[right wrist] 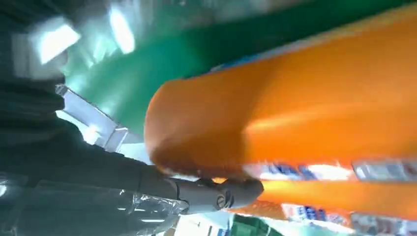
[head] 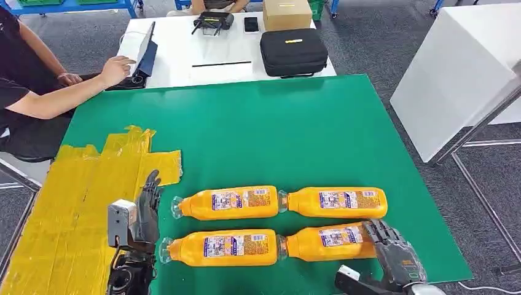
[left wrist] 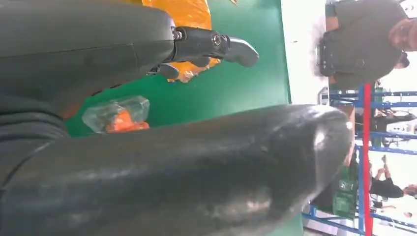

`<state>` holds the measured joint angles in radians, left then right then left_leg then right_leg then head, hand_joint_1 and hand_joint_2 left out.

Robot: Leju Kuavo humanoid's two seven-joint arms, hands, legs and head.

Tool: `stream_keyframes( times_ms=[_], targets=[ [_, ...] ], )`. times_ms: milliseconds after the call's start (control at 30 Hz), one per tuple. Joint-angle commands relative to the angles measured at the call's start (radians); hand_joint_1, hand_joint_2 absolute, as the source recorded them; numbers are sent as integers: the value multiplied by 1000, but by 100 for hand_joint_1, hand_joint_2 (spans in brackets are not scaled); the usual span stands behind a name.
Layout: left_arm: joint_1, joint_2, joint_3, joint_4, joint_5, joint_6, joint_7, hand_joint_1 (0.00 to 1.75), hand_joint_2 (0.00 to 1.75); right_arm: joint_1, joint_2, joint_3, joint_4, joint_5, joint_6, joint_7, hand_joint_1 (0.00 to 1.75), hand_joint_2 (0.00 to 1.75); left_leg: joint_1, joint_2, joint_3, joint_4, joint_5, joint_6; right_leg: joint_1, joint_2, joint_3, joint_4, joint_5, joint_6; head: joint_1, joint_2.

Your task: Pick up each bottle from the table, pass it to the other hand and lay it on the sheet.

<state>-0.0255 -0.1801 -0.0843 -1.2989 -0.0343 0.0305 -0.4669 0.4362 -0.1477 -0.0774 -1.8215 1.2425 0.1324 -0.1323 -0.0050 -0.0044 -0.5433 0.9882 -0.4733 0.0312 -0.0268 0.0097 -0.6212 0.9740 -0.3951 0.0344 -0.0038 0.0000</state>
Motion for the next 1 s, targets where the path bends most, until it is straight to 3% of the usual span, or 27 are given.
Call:
stream_keyframes(
  times_ms=[33,300,633,667,700,733,933,967,1000],
  targets=[
    [-84,33,-61,132,37,20,-2,0,0,-185,-258,292,386,-169,-24,55,0,175,2,2,6,-2,-1,-1,3,2,7,-4,1,-2,0,0],
    [-78,37,-64,123,42,25,-1,0,0,-192,-258,337,371,-188,-26,88,0,175,2,2,15,-1,-4,3,3,2,16,-6,0,-1,0,0],
    [-89,49,-74,142,64,38,-6,0,0,-236,-264,429,466,-217,25,113,0,175,4,12,24,-1,-8,3,6,11,25,-10,2,-1,0,0],
    [-95,48,-78,149,66,37,-7,0,0,-232,-267,437,479,-226,30,118,21,175,5,15,27,-1,-10,5,6,15,27,-11,2,0,0,0],
    [-102,50,-85,158,69,36,-7,0,0,-226,-274,449,480,-243,35,126,161,175,6,16,29,-1,-10,4,7,16,29,-12,2,1,0,0],
    [-108,50,-88,164,70,36,-7,0,0,-220,-275,454,478,-251,34,133,175,175,7,15,28,-2,-10,3,8,15,29,-14,3,1,0,0],
    [-124,57,-101,186,89,44,-19,0,0,-182,-302,484,440,-298,45,198,175,175,12,16,32,1,-11,4,14,16,36,-20,3,1,1,0],
    [-125,56,-102,186,90,44,-19,0,0,-175,-307,484,433,-305,48,206,175,175,13,16,39,3,-15,5,16,17,34,-19,-1,1,1,0],
    [-125,56,-101,185,91,45,-19,0,0,-172,-311,485,432,-305,49,207,175,175,13,13,35,3,-15,5,16,14,30,-19,0,0,1,0]
  ],
)
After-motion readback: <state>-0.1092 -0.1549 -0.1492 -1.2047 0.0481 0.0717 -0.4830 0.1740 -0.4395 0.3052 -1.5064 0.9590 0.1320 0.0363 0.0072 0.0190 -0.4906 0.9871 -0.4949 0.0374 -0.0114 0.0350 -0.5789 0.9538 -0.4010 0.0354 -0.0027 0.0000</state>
